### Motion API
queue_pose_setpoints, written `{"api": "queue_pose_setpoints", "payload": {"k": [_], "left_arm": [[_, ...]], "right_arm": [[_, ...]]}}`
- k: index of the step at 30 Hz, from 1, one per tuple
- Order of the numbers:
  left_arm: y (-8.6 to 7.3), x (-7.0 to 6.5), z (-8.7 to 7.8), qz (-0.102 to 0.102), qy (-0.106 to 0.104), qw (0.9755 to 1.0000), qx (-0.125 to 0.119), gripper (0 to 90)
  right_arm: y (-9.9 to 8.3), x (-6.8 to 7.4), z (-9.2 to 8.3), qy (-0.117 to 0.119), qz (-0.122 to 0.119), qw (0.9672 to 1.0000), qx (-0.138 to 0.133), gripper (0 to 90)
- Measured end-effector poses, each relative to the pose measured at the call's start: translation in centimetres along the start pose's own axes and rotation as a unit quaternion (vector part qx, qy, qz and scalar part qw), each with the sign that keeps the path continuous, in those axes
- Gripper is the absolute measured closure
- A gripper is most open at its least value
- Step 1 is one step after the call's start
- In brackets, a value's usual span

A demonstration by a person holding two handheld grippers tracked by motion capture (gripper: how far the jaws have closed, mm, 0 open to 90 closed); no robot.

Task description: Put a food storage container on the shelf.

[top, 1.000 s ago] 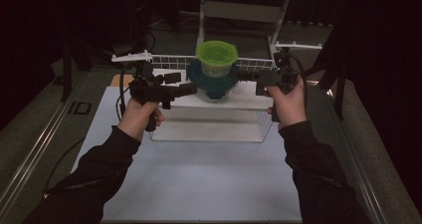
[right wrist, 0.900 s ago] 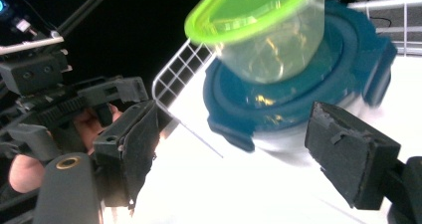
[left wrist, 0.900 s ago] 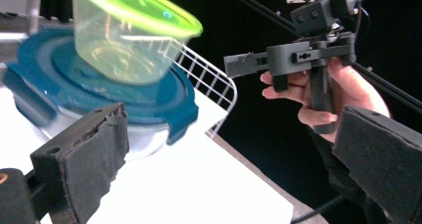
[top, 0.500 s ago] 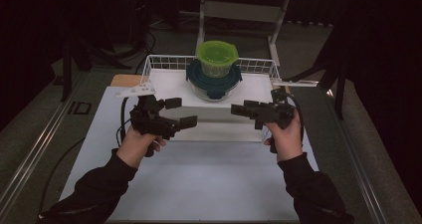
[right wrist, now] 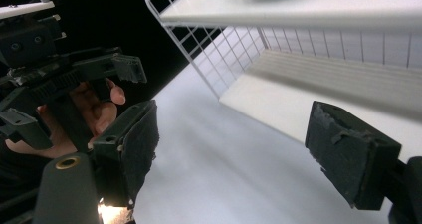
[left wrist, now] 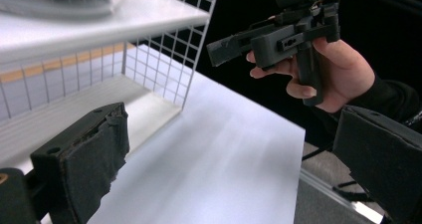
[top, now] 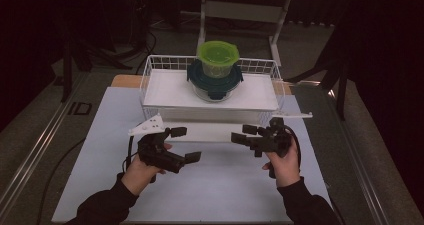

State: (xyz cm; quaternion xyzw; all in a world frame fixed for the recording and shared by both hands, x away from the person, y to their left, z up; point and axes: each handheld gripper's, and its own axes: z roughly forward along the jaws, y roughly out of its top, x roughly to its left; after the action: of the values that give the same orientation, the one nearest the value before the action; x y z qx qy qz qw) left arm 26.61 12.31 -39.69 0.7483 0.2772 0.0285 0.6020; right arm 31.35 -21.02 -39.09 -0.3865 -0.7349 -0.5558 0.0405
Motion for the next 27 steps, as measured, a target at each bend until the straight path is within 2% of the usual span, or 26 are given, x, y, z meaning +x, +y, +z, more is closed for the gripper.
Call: {"api": "queue_pose_setpoints", "payload": {"k": [5, 8, 12, 17, 22, 27], "left_arm": [[-2.5, -0.4, 0.7, 0.009, -0.008, 0.9998, 0.015, 0.7], [-3.4, -0.4, 0.9, 0.012, -0.009, 0.9996, 0.023, 0.8], [-4.4, -0.1, 0.9, 0.007, -0.012, 0.9998, 0.016, 0.8], [-6.2, 0.2, 0.9, 0.004, 0.000, 0.9998, 0.019, 0.8], [-7.5, 0.2, 1.0, 0.004, 0.001, 0.9997, 0.025, 0.8], [-8.0, 0.0, 1.2, 0.009, -0.003, 0.9995, 0.030, 0.8]], "right_arm": [[-2.4, -0.7, 0.0, -0.005, 0.001, 1.0000, 0.004, 20.4], [-3.6, -1.3, -0.1, -0.003, 0.009, 0.9999, 0.004, 20.4], [-5.0, -2.1, -0.5, -0.006, 0.015, 0.9998, 0.006, 20.4], [-6.3, -2.8, -0.8, -0.016, 0.020, 0.9997, 0.003, 20.3], [-7.7, -3.6, -0.8, -0.032, 0.014, 0.9994, 0.006, 19.8], [-8.6, -4.1, -0.5, -0.046, 0.005, 0.9988, 0.016, 19.6]]}}
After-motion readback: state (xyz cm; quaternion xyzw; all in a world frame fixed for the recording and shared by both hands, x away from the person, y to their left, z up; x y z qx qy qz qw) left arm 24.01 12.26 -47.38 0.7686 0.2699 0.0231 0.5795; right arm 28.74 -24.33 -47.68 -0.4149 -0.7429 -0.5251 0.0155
